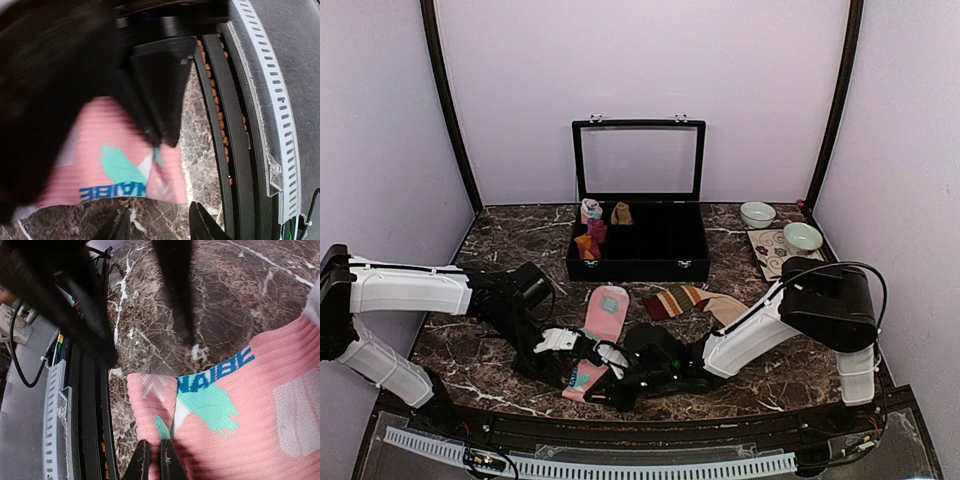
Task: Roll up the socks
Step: Roll the sock at the center of the board.
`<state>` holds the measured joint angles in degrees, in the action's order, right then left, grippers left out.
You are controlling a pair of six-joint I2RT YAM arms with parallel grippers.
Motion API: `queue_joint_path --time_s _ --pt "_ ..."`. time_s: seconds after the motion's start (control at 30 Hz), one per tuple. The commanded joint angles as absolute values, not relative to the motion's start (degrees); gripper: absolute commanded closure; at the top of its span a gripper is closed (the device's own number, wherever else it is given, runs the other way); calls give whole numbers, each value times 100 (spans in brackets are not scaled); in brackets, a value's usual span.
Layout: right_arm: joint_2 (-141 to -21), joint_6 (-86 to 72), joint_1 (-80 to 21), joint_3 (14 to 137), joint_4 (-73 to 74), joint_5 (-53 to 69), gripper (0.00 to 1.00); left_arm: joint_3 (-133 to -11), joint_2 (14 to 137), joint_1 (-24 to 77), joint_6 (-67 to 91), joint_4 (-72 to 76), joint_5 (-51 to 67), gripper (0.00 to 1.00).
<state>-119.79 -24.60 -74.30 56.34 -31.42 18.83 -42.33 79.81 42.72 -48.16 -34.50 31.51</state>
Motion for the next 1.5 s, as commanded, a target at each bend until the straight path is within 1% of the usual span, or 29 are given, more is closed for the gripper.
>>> queue_joint_path --time_s 0.0,0.2,0.33,0.53,0.67,0.9,1.07,1.23,1.47 --pt "-12431 -3095 -7057 5331 -1995 2176 99 -4088 7918 4522 -4807 -3235 3138 58" --pt "-12503 -3252 -6851 5322 -1939 2138 100 -3617 7608 4535 -4830 -2908 2988 57" --pt "-12618 -3351 -6751 5466 -1743 2318 100 -3612 7567 4554 -4711 -2665 2964 56" --pt "-12645 -3522 -6631 5495 -1565 2543 100 -3864 7760 4871 -4638 -2358 2790 61" --pt "-12731 -3850 -6523 5507 -1751 2845 99 -3867 7805 5052 -4784 -2325 2604 61" --pt "-13095 -4290 -6408 5674 -2040 3545 99 -3676 7949 5273 -4930 -1844 1935 61" --pt "-13227 -4453 -6370 5678 -2053 3625 99 -3708 8061 5379 -4987 -1764 1776 62" --pt "-13236 -4499 -6324 5651 -1972 3593 99 -3631 8101 5491 -4940 -1630 1736 65" --pt "-13254 -4395 -6319 5703 -1863 3469 99 -3499 8184 5566 -5005 -1543 1663 78"
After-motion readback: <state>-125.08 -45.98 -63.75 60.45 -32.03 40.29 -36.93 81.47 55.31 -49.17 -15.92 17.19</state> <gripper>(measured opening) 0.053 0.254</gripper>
